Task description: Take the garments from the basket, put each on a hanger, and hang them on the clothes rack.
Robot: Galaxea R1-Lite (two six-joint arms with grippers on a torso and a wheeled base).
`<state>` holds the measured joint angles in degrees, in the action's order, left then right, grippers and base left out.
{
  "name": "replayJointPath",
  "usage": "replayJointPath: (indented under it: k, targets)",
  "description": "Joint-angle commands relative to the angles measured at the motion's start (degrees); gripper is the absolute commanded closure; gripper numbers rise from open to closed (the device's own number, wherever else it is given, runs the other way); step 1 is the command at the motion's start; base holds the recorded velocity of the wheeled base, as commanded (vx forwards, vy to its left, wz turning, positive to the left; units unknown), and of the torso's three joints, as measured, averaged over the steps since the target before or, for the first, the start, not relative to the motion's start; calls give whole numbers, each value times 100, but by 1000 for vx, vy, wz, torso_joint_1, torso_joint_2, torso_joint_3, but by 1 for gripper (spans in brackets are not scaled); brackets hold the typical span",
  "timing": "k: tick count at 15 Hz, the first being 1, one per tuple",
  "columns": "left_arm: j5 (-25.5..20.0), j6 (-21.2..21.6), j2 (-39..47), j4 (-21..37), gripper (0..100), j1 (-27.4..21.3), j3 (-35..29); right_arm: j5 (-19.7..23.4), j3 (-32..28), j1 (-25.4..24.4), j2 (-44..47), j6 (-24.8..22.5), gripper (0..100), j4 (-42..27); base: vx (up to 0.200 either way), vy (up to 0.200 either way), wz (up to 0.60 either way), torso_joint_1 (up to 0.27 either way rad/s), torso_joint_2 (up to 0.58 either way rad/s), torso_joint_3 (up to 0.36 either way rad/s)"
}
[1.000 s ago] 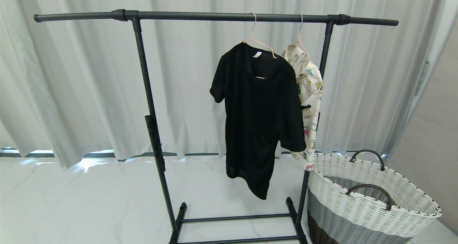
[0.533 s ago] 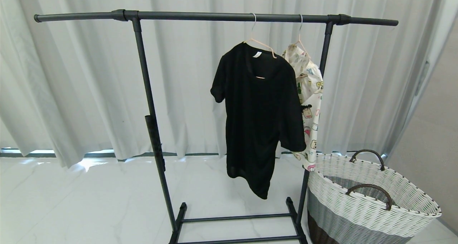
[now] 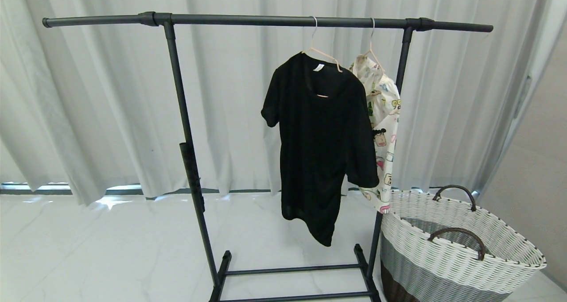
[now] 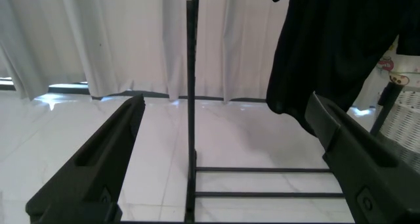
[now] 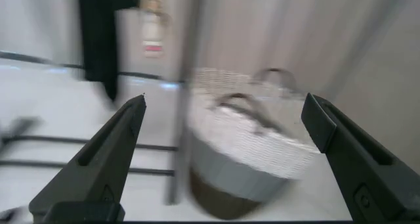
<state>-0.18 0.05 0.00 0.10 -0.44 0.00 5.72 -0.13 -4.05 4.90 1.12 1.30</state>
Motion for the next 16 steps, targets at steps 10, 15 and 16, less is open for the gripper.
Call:
replayJointPath:
  k: [10, 15, 16]
  targets:
    - [1, 4, 0, -1, 0, 0, 0, -343, -39, 387, -490, 512, 0, 19, 0, 0, 0, 0, 0, 0]
    - [1, -5, 0, -1, 0, 0, 0, -361, -13, 387, -490, 433, 0, 28, 0, 0, 0, 0, 0, 0]
    - [1, -5, 0, -1, 0, 0, 0, -361, -13, 387, -490, 389, 0, 28, 0, 0, 0, 0, 0, 0]
